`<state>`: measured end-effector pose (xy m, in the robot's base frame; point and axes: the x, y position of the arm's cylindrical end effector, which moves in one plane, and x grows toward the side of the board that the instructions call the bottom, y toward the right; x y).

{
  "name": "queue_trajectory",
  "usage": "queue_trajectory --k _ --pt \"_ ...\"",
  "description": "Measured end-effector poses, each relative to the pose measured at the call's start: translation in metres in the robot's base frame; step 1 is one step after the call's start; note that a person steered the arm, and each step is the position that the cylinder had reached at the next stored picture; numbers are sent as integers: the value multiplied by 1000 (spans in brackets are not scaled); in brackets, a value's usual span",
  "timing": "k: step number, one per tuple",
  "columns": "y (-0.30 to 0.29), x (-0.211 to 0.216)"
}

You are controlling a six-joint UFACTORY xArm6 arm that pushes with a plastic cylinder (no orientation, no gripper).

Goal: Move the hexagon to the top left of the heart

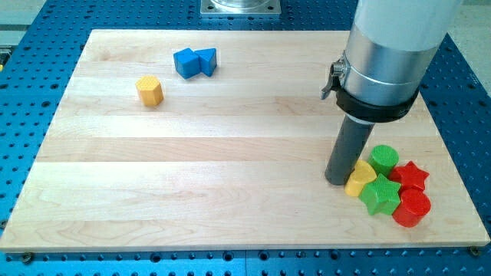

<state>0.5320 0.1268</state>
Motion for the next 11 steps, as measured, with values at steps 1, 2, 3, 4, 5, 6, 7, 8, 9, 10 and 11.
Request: queue_trajectory --k 1,2,3,4,5,6,7,8,9,10,11 --pt "-46 0" --pt "-117 -6" --pt "-180 -61" --pt "-238 -110" --pt "-313 -113" --pt "-332 -153" --pt "-264 -147" --pt "-246 -162" --pt "-253 -188" --pt "-221 -193" --pt "-157 -125"
